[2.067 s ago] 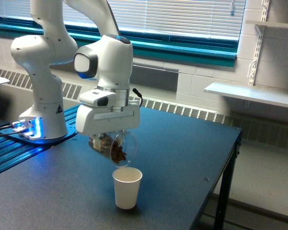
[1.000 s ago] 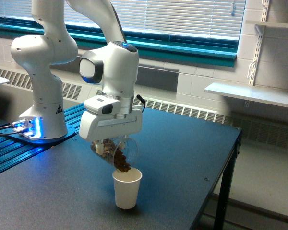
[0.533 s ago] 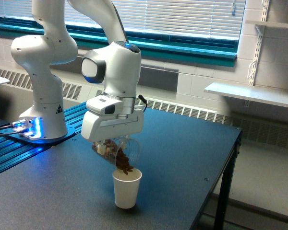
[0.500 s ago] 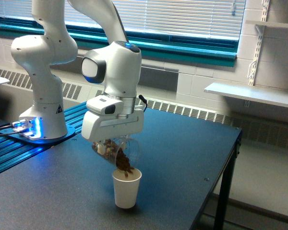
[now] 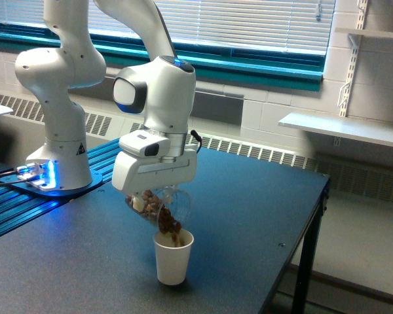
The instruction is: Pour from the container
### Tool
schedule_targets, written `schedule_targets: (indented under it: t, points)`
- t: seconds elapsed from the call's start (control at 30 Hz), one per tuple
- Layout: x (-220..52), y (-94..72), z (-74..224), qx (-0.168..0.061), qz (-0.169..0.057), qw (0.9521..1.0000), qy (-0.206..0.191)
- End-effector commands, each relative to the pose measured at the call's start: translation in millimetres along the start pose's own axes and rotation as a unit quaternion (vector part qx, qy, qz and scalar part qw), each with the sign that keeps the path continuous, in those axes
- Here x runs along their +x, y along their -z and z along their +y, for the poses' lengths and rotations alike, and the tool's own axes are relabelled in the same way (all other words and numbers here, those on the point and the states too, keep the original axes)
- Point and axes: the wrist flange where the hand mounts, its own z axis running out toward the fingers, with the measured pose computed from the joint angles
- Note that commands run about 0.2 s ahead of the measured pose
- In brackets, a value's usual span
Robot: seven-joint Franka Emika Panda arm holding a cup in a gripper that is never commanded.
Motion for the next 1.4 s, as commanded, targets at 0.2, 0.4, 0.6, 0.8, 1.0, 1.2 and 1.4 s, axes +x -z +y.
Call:
schedule_targets:
  t: [0.2, 0.4, 0.6, 0.8, 1.0, 1.2, 1.4]
  points:
    - [5.0, 2.9, 0.6, -0.004, -0.001, 1.0, 0.004]
    - [5.1, 3.4, -0.1, -0.003, -0.003, 1.0, 0.004]
    - [4.9, 5.1, -1.2, -0.002, -0.005, 1.0, 0.006]
    - [5.6, 6.2, -0.6, -0.005, -0.006, 0.9999, 0.009]
    - [6.6, 7.9, -0.4, -0.006, -0.009, 0.9999, 0.011]
    - [8.3, 9.7, 1.6, -0.008, -0.012, 0.9998, 0.011]
    - [10.1, 9.8, 3.4, -0.011, -0.015, 0.9998, 0.009]
